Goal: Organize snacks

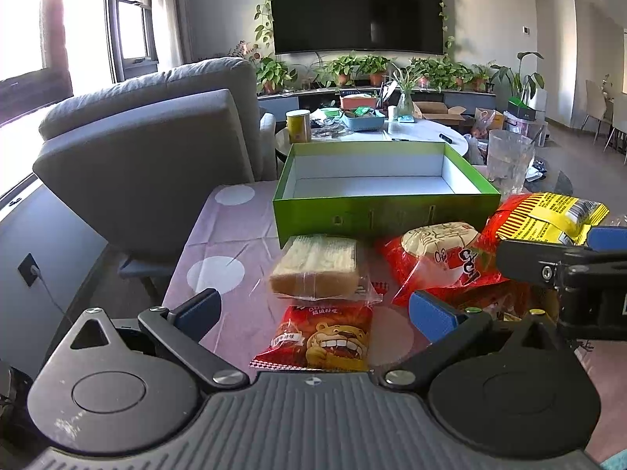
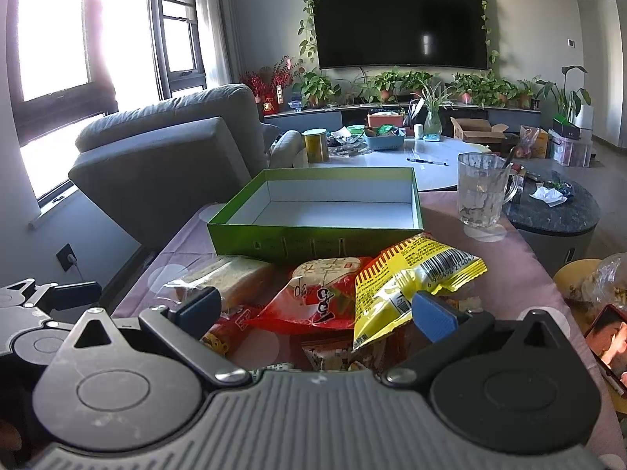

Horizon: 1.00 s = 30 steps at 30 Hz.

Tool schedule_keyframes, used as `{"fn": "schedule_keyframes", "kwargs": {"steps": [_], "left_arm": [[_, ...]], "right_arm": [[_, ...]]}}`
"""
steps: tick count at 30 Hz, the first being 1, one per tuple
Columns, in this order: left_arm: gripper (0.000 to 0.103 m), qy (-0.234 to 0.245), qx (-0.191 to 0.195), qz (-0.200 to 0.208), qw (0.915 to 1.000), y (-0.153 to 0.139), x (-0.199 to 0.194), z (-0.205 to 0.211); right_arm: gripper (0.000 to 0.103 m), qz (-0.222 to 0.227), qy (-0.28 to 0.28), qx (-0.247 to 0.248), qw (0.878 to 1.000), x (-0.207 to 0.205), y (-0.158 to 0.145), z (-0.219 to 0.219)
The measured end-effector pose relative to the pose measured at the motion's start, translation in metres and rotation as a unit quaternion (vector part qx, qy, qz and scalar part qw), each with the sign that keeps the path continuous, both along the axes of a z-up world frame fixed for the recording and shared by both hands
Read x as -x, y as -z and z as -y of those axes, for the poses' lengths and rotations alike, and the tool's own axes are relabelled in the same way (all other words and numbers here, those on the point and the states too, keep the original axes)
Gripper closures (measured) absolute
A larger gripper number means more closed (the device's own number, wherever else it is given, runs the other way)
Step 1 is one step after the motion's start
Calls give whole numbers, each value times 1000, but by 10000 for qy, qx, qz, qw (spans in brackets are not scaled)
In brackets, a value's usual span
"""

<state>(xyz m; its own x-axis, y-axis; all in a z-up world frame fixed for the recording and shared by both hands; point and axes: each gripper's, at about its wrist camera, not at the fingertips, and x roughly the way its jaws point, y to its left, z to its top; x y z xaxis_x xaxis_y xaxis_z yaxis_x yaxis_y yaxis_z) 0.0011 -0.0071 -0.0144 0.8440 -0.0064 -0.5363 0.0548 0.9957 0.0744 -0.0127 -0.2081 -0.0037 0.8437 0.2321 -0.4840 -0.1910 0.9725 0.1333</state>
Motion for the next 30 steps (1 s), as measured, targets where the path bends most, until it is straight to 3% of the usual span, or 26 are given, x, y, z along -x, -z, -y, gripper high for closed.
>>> {"fn": "schedule_keyframes", "kwargs": {"steps": [30], "left_arm": [[0,-17,-2,-35,10000,2,-1,-2]], "right_arm": [[12,-69,29,-36,10000,0,0,-1]]}}
